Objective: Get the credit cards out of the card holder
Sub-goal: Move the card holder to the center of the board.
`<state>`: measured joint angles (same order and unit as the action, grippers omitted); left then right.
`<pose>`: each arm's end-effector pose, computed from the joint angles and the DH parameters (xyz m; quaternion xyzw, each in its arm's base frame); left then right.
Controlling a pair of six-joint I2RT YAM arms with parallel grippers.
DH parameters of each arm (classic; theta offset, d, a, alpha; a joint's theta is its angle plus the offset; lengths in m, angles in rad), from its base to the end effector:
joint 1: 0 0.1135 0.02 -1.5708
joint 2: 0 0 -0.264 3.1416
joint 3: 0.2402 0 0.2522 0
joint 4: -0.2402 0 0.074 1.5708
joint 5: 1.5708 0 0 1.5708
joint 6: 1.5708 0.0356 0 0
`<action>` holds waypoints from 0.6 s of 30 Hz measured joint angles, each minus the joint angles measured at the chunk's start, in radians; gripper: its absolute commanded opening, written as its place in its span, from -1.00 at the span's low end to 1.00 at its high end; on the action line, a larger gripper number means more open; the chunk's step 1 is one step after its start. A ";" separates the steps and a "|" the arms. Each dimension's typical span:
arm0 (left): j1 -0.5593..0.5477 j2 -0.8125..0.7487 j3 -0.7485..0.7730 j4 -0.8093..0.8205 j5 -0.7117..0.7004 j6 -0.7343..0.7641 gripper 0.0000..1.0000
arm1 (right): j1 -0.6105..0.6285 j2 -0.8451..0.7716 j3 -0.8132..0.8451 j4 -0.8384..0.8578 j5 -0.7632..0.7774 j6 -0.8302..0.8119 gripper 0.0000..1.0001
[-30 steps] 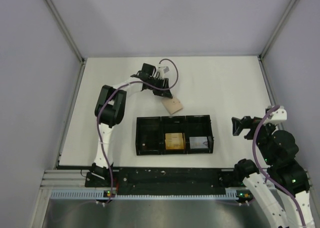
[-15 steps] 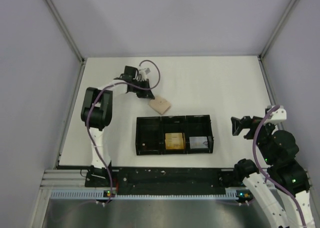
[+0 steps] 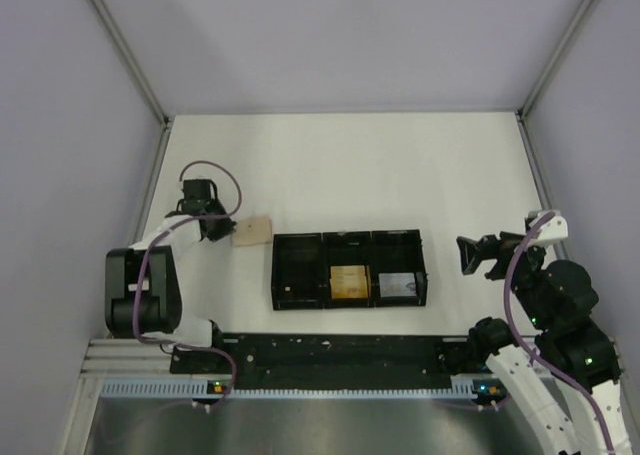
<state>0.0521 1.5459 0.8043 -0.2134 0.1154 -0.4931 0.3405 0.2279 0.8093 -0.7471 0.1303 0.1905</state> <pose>0.2976 0.0114 0.1669 -0.2393 0.9210 -0.1198 0.2832 0.0415 0.0098 0.3398 -0.0151 0.7626 0.1212 0.6352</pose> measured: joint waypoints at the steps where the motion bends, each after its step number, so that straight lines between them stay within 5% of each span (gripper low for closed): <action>1: 0.008 -0.037 -0.030 -0.003 -0.041 -0.017 -1.00 | 0.000 0.000 0.000 0.000 -0.006 -0.001 0.97; 3: 0.021 -0.114 -0.089 -0.008 -0.125 -0.051 -1.00 | 0.001 0.000 0.000 0.001 -0.027 -0.008 0.97; 8: 0.048 -0.287 -0.226 -0.020 -0.240 -0.116 -0.44 | 0.005 0.005 -0.005 0.010 -0.115 -0.034 0.97; 15: 0.051 -0.432 -0.327 -0.046 -0.235 -0.183 0.71 | 0.005 0.142 0.041 0.023 -0.264 -0.026 0.97; 18: 0.051 -0.537 -0.324 -0.088 -0.232 -0.185 0.78 | 0.005 0.261 0.079 0.029 -0.336 0.011 0.97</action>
<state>0.1032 1.0084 0.4805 -0.3012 -0.1165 -0.6785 0.3450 0.4892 0.8883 -0.7181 -0.2058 0.2020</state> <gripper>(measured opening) 0.861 0.987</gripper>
